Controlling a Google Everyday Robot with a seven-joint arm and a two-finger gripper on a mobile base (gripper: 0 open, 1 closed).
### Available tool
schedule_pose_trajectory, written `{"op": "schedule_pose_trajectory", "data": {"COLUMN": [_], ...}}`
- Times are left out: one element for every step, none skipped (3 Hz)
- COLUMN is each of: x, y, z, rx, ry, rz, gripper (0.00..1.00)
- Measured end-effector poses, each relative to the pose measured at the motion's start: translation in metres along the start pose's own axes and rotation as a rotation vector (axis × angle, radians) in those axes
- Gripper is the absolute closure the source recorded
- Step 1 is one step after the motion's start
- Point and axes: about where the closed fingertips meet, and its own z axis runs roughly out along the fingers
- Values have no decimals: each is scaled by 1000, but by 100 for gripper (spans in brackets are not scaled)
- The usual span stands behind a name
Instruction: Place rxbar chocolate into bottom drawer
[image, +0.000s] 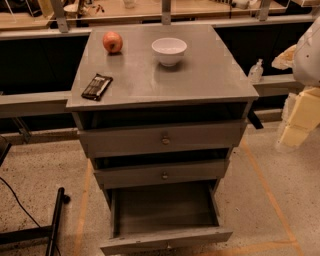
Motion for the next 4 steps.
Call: {"op": "schedule_pose_trajectory", "data": {"x": [0,-17,-74,-171], "y": [0,-30,-80,-113], "z": [0,26,78,144], "rx": [0,-7,-75,-191], "ry": [0,-62,-159,-255], "rz": [0,-40,-157,-297], "gripper": [0,0,0,0]}}
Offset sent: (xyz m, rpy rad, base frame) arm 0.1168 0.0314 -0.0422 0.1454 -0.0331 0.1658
